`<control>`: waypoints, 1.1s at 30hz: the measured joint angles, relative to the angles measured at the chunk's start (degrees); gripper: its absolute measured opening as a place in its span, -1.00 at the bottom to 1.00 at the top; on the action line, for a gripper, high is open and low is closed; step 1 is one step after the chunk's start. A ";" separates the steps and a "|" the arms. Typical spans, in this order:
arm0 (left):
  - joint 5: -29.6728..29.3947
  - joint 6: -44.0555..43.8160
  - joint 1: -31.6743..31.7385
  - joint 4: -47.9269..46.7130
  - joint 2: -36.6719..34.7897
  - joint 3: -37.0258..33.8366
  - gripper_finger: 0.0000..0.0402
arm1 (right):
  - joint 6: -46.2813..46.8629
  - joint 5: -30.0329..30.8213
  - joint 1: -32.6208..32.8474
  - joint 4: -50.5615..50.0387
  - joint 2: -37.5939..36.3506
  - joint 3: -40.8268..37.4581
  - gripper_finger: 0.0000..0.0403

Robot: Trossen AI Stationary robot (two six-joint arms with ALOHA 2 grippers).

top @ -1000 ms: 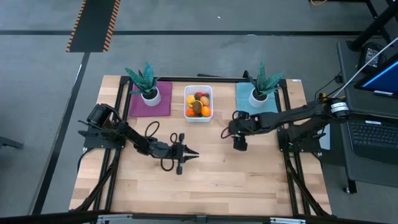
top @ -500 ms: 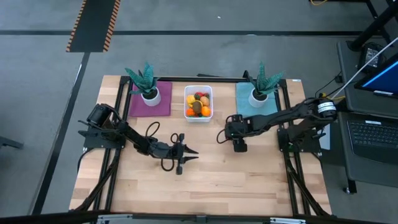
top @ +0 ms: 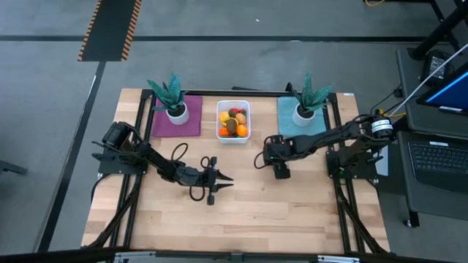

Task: Pick and placing Produce into tupperware
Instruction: Put the red cherry into the white bin

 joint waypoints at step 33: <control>0.00 -0.28 -0.01 0.00 0.00 0.02 -0.97 | 4.60 -7.08 -2.37 1.43 0.28 -0.17 -0.13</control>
